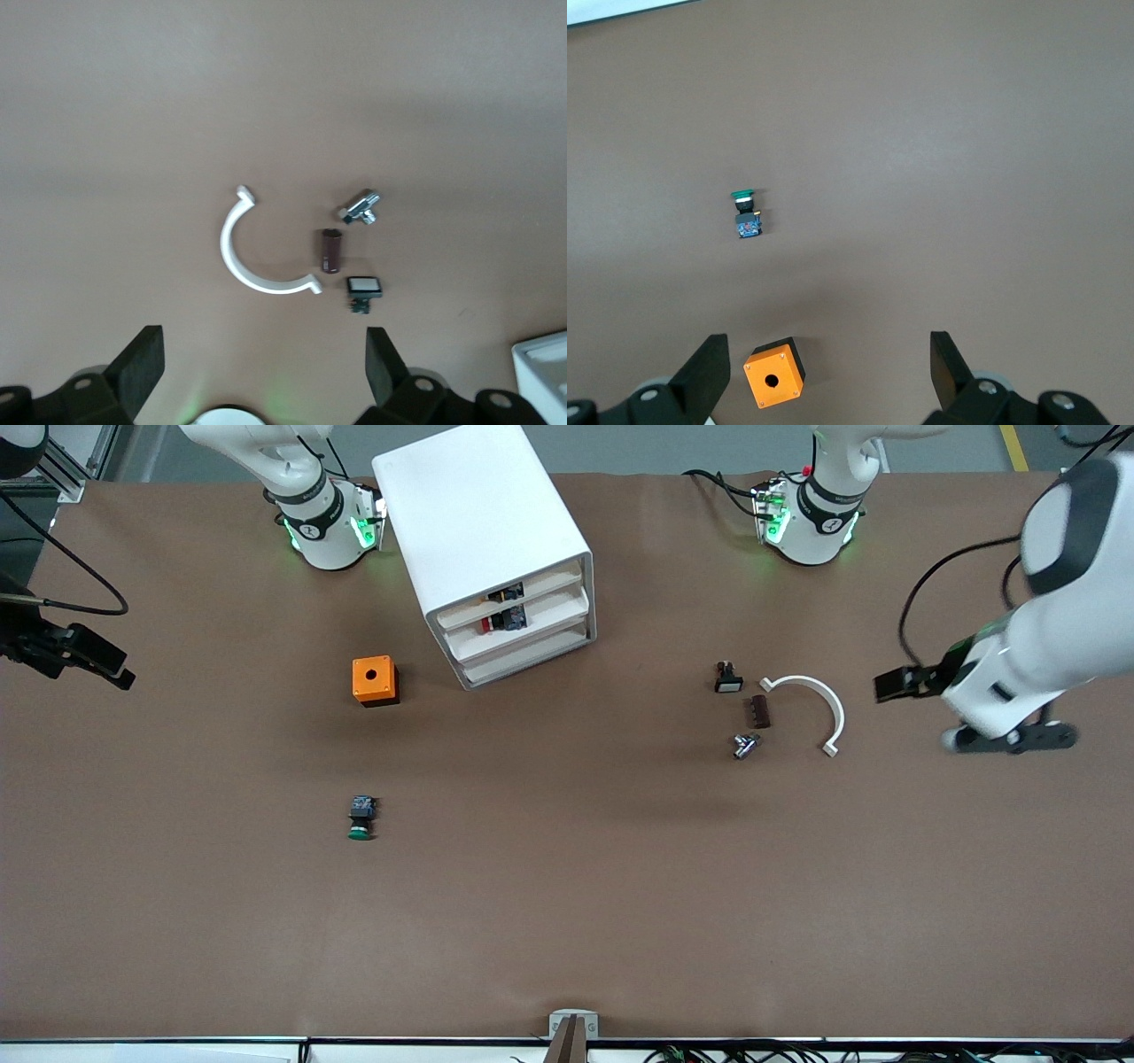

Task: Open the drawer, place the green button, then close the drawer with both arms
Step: 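Reach the left gripper to the white cabinet's drawer front, then pull the drawer open with the left gripper while the right gripper reaches the button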

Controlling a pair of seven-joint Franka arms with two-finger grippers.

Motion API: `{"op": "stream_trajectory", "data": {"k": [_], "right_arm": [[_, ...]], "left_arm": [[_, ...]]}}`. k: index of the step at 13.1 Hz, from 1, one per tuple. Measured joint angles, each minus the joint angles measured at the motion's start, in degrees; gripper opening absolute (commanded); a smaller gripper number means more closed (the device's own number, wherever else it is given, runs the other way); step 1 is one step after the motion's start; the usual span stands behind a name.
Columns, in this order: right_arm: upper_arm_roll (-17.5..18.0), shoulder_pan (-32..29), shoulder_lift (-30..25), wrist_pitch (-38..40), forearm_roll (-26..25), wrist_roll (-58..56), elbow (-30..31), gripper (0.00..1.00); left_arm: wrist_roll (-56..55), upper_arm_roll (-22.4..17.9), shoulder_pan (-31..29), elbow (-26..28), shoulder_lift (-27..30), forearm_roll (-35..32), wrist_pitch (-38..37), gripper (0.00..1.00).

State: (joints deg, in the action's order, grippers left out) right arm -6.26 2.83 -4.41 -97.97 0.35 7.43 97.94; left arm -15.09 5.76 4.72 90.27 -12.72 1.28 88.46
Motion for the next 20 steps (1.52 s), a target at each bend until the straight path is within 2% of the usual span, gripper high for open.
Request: {"op": "stream_trajectory", "data": {"k": [3,8,14,16,18,20], "right_arm": [[-0.02,-0.01,-0.03,0.03,0.00,-0.01,0.04,1.00],[-0.08,-0.15,-0.03,0.04,0.00,-0.02,0.12,1.00],[0.57,-0.51,0.09,-0.06,0.38,-1.04,0.17,1.00],[0.90,0.28,0.86,-0.13,0.46,-1.24,0.32,1.00],[1.07,1.65,2.64,-1.26,0.57,-1.27,0.54,1.00],[1.17,3.03,5.27,-2.68,2.19,-1.27,0.72,1.00]], "left_arm": [[-16.98,0.17,5.84,-2.20,-8.83,0.45,1.54,1.00],[-41.28,0.34,12.49,-6.52,-20.35,10.46,3.29,1.00],[-76.36,0.48,22.92,-7.31,-27.08,21.25,9.38,1.00],[-88.45,0.46,24.50,-7.38,-28.86,26.49,9.76,1.00],[-96.06,0.50,25.58,-7.38,-30.23,29.67,9.71,1.00],[-98.84,0.53,27.16,-7.28,-31.33,32.39,9.61,0.99]]}}
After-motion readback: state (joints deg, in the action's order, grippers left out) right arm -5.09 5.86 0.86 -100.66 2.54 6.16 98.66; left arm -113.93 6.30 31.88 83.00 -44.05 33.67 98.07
